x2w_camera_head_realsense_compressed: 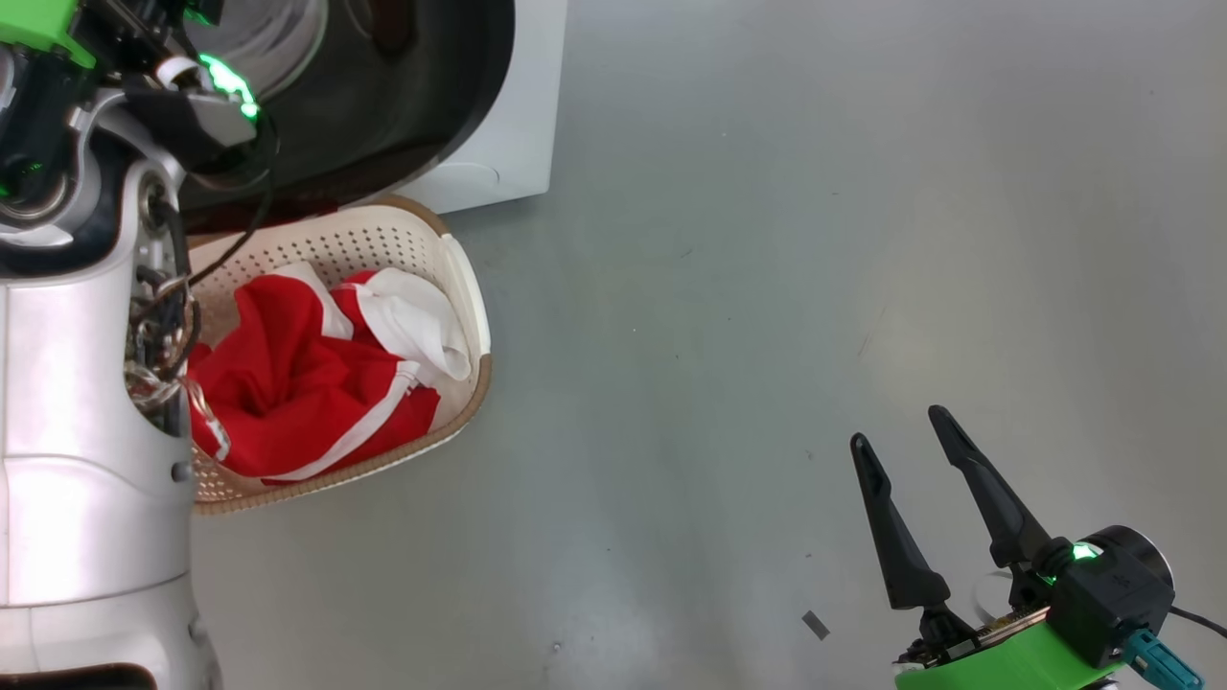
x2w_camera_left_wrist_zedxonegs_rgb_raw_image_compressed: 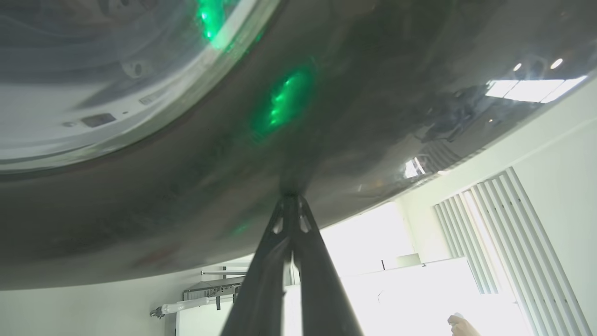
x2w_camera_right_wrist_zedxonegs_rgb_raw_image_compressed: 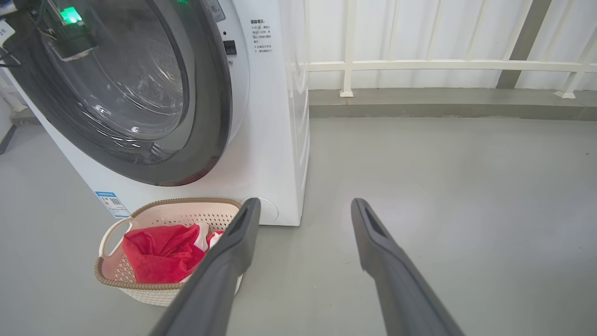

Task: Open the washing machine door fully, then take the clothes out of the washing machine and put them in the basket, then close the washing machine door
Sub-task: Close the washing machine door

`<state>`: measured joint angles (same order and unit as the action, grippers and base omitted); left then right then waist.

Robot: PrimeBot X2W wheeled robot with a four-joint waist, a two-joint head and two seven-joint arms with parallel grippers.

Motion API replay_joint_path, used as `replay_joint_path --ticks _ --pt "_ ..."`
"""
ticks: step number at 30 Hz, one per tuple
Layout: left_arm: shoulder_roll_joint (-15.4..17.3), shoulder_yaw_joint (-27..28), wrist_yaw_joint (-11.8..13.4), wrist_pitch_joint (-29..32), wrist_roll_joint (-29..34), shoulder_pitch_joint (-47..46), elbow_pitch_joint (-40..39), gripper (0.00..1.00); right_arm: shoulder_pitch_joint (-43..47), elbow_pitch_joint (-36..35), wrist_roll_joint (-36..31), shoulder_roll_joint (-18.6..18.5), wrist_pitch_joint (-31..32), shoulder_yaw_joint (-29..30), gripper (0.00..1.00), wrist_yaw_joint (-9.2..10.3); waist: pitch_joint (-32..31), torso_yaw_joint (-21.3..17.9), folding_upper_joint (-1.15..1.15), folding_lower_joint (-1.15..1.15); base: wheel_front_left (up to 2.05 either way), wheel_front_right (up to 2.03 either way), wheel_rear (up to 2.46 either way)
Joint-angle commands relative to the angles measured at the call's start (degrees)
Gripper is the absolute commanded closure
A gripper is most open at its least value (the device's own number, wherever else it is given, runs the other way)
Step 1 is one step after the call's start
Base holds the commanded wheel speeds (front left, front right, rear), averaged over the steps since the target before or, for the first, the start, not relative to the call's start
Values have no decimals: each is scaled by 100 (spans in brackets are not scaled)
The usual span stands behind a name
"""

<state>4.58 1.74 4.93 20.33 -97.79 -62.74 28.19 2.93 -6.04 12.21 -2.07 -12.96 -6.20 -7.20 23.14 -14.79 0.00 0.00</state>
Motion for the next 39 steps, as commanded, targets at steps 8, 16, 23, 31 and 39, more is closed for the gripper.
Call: replay_joint_path --ticks 8,16,23,31,39 --pt "213 97 -146 12 62 -230 -36 100 -100 -130 -36 -81 -44 -134 0 -29 34 -3 0 0 0 0 0" --pt "131 -78 -204 82 156 -32 -256 100 -125 -107 -36 -81 -27 -100 0 -29 -63 146 0 0 0 0 0" --pt "92 -346 -88 -50 480 403 -782 89 -151 -89 -58 -81 -4 -122 0 -29 -228 386 0 0 0 0 0" --pt "66 -542 173 -303 777 1090 -1358 0 -167 -90 -107 -81 53 -67 0 -29 -503 717 0 0 0 0 0" --pt "328 -902 -86 -865 1703 2022 -1985 0 -133 -158 -257 -81 228 -68 0 -29 -905 1110 0 0 0 0 0"
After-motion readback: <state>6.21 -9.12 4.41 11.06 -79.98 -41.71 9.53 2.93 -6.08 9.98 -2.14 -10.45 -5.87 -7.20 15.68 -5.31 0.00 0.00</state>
